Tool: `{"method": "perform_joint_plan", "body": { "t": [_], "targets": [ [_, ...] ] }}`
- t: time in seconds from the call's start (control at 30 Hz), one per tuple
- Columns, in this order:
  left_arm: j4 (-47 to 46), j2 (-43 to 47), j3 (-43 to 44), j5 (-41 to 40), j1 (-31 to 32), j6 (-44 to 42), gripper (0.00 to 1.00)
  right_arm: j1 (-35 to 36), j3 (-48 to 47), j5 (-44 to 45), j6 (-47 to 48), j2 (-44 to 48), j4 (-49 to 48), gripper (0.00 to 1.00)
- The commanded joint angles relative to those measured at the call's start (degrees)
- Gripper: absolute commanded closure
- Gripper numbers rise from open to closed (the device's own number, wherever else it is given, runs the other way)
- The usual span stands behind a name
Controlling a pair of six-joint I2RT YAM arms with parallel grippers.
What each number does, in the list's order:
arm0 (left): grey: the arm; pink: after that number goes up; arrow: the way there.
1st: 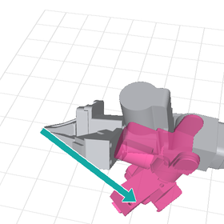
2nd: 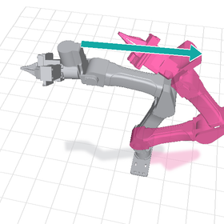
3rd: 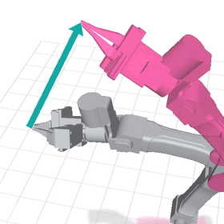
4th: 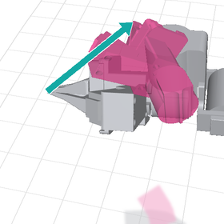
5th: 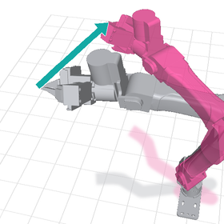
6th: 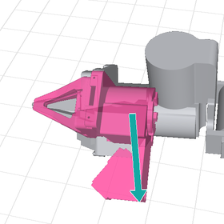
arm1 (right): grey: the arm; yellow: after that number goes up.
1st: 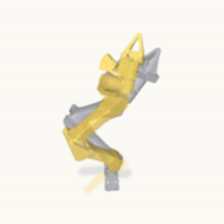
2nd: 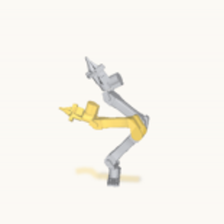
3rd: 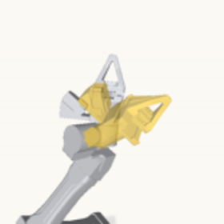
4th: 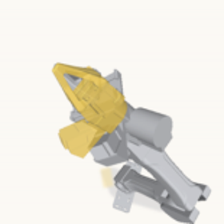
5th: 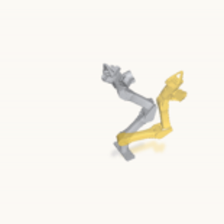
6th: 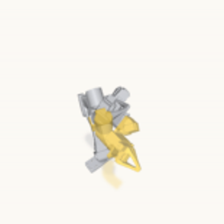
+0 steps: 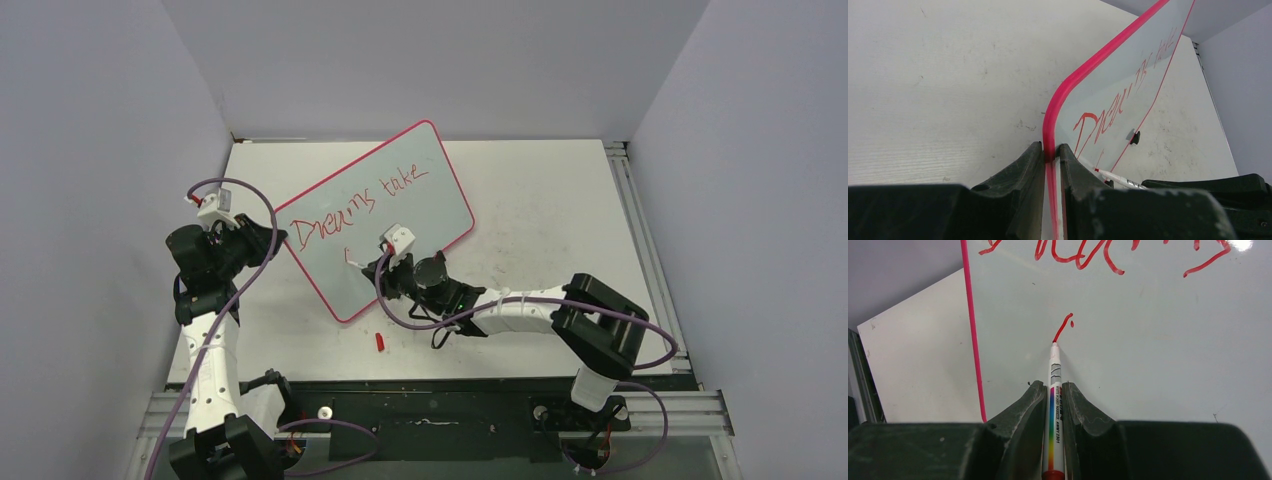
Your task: Write a sentence on the whiteboard
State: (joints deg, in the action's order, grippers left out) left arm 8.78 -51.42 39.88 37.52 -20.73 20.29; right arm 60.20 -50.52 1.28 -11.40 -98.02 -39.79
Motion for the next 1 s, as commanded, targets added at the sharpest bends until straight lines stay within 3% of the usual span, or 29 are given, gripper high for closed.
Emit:
{"method": "perform_joint_plan", "body": {
  "t": [0.0, 0.43, 0.97],
  "targets": [
    [-1.92, 1.07, 0.29, 1.77, 0.52, -0.34, 0.87, 0.43, 1.74, 1.28, 0.32, 1.95, 1.32, 0.95],
    [-2.01, 1.06, 0.28, 1.9, 0.52, -0.26, 0.87, 1.71, 4.47, 2.56, 0.24, 4.61, 2.79, 0.95],
    [-2.18, 0.71, 0.29, 1.87, 0.49, -0.17, 0.87, 3.43, 0.56, 3.11, 2.6, 5.05, 1.42, 0.95]
  ]
}}
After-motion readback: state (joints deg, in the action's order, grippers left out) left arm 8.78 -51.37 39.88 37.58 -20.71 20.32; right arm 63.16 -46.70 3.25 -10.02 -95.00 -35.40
